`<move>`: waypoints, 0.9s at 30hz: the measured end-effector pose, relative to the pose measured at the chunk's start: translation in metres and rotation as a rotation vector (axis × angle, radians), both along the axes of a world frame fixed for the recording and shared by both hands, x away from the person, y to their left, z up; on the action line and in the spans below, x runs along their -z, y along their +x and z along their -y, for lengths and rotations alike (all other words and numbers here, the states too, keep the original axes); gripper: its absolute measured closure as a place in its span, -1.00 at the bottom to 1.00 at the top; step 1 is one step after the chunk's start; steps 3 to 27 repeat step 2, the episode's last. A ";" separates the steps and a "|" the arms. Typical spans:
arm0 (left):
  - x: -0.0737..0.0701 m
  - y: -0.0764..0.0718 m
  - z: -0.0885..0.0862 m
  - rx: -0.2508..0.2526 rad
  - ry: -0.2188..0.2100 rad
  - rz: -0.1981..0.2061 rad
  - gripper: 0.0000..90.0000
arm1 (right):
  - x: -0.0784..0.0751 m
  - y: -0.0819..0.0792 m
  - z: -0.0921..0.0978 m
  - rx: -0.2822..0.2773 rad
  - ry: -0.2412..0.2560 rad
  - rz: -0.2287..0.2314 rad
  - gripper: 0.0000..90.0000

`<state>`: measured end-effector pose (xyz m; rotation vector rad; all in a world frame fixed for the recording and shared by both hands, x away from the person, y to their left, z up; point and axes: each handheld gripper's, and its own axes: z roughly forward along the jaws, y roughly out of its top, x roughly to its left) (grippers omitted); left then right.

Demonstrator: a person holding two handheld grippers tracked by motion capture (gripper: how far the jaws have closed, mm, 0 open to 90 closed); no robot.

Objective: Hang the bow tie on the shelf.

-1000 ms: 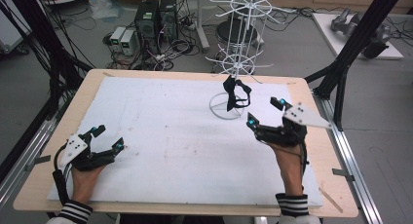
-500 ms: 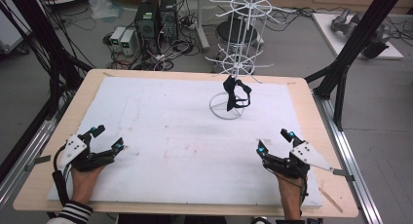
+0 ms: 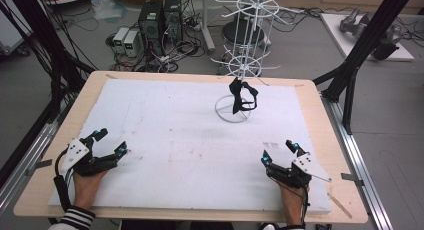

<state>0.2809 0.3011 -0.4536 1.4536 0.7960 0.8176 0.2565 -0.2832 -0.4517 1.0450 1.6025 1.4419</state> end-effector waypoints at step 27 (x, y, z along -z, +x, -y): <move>0.000 0.000 0.000 -0.003 -0.004 0.001 -0.65 | 0.001 -0.001 0.001 0.005 0.014 0.013 -0.75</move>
